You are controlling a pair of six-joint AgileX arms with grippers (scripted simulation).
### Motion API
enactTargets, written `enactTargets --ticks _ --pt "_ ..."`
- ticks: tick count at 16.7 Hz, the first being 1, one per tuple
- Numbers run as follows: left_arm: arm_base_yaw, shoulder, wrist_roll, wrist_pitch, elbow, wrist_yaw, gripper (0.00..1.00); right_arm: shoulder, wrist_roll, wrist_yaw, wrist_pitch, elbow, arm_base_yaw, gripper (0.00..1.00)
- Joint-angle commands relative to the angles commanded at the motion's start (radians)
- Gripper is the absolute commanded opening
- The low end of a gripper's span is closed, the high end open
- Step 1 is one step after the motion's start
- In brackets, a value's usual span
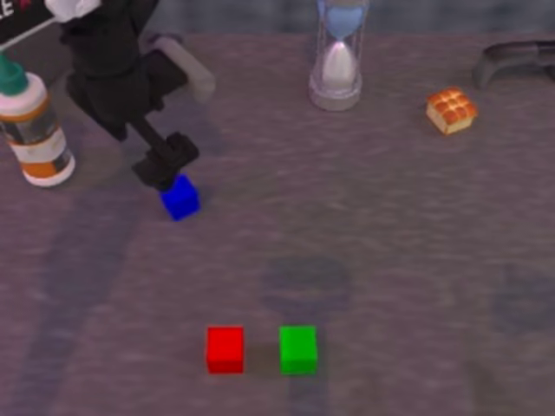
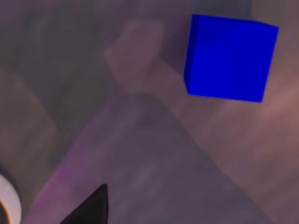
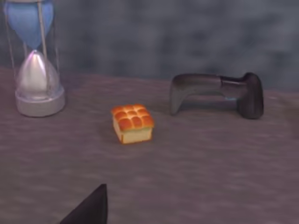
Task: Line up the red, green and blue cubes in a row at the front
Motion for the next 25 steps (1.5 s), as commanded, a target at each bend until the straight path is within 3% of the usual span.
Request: enactTargets --ticks 5,12,20,25 --pt "-0.025 0.176 0.052 -0.077 0.193 -0.01 1.0 -0.154 0.059 0.014 0.107 -0.116 -0.067 1.0" --pt "-0.022 0.183 0.054 -0.075 0.196 -0.011 1.0 -0.16 0.062 0.015 0.112 -0.121 -0.07 1.0" --pt "-0.025 0.248 0.057 0.179 0.01 -0.01 1.0 -0.16 0.062 0.015 0.112 -0.121 -0.07 1.0" --pt "-0.025 0.253 0.057 0.192 -0.001 -0.01 1.0 -0.16 0.062 0.015 0.112 -0.121 -0.07 1.0"
